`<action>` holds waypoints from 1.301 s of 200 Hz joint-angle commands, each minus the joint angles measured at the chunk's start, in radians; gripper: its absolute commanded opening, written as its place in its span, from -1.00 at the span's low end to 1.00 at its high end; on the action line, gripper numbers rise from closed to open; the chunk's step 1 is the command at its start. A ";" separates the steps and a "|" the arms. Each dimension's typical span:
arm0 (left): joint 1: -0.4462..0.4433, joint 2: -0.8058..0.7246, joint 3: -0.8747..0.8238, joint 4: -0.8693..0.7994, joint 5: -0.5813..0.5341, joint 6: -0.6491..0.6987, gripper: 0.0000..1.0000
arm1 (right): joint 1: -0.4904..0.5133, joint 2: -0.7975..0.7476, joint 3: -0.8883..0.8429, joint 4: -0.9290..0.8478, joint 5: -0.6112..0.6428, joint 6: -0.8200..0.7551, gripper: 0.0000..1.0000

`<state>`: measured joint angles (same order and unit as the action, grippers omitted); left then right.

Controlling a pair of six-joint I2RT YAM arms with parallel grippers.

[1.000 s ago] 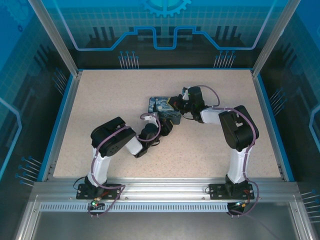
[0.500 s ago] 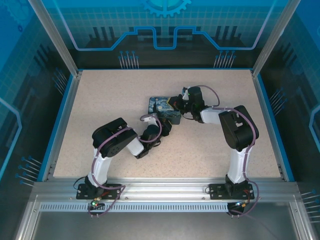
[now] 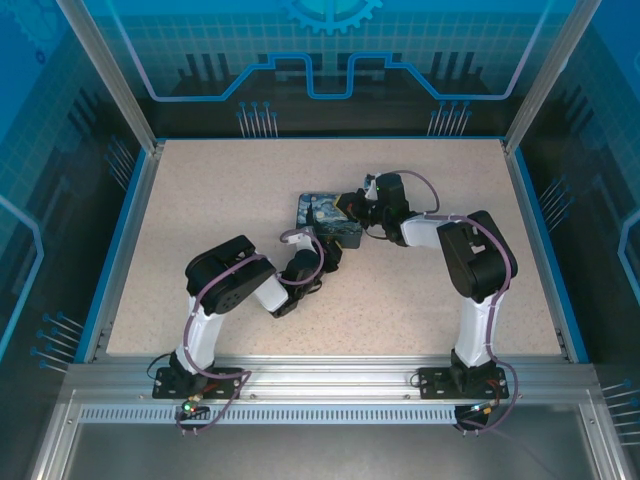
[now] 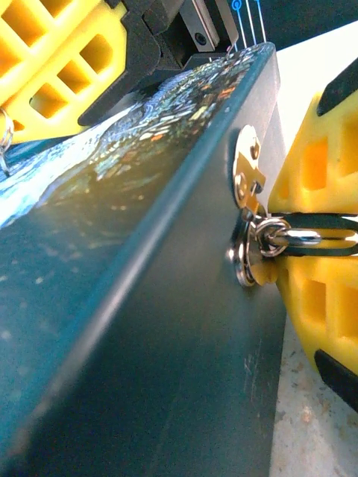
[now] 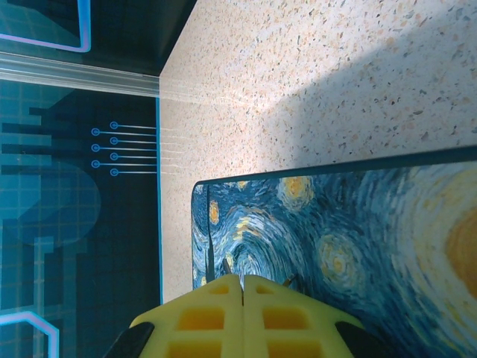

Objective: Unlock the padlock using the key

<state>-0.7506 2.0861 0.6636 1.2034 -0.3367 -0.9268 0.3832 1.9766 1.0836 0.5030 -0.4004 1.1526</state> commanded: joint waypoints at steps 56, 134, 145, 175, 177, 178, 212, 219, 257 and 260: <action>0.019 -0.162 -0.066 -0.284 0.096 -0.076 -1.00 | -0.082 -0.147 0.012 -0.121 -0.096 -0.016 -1.00; 0.102 -0.338 -0.076 -0.461 0.331 -0.192 -1.00 | -0.093 -0.548 -0.363 -0.084 -0.175 0.001 -1.00; 0.111 -0.350 -0.078 -0.454 0.348 -0.213 -1.00 | -0.094 -0.609 -0.417 -0.099 -0.172 -0.003 -1.00; 0.123 -0.376 -0.082 -0.450 0.372 -0.254 -1.00 | -0.066 -0.729 -0.530 -0.131 -0.168 0.021 -1.00; 0.124 -0.376 -0.083 -0.448 0.373 -0.259 -1.00 | -0.061 -0.736 -0.537 -0.136 -0.166 0.021 -1.00; 0.125 -0.376 -0.083 -0.446 0.373 -0.262 -1.00 | -0.060 -0.739 -0.539 -0.138 -0.165 0.021 -1.00; 0.142 -0.380 -0.122 -0.364 0.395 -0.355 -1.00 | 0.000 -0.801 -0.639 -0.133 -0.128 0.045 -1.00; 0.144 -0.380 -0.129 -0.348 0.397 -0.372 -1.00 | 0.012 -0.802 -0.655 -0.127 -0.112 0.047 -1.00; 0.145 -0.394 -0.173 -0.276 0.387 -0.436 -1.00 | 0.052 -0.762 -0.739 -0.013 -0.053 0.100 -1.00; 0.145 -0.395 -0.175 -0.271 0.386 -0.438 -1.00 | 0.054 -0.754 -0.742 -0.002 -0.053 0.106 -1.00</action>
<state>-0.6113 1.7332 0.5144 0.8341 0.0341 -1.2942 0.4183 1.1889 0.3748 0.4049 -0.4973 1.2095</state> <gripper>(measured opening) 0.125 0.049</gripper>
